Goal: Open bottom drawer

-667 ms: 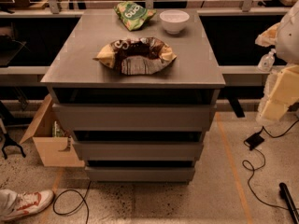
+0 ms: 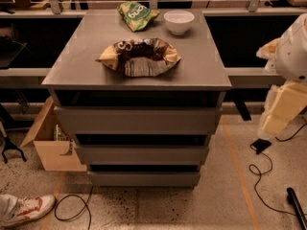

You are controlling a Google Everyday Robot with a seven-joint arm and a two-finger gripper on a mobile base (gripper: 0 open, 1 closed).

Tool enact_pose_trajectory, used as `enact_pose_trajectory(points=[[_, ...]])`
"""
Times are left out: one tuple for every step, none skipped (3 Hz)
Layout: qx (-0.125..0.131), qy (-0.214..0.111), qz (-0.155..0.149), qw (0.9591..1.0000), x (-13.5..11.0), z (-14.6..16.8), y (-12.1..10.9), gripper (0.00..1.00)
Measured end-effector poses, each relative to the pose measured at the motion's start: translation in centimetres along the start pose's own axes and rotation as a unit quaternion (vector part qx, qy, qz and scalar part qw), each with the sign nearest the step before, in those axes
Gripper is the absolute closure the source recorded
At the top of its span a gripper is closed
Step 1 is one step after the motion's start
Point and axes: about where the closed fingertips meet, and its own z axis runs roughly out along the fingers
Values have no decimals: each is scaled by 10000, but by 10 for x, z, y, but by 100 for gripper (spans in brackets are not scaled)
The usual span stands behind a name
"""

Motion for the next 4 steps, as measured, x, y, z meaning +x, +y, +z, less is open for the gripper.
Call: enact_pose_trajectory(points=[[-140,-239,-57,9996,7,53,17,0],[-283,-577,-79,9979,8,101,33,0],[-377,-962,-36,9946,6,148,47,0],[-378,-960,-37,9947,6,148,47,0]])
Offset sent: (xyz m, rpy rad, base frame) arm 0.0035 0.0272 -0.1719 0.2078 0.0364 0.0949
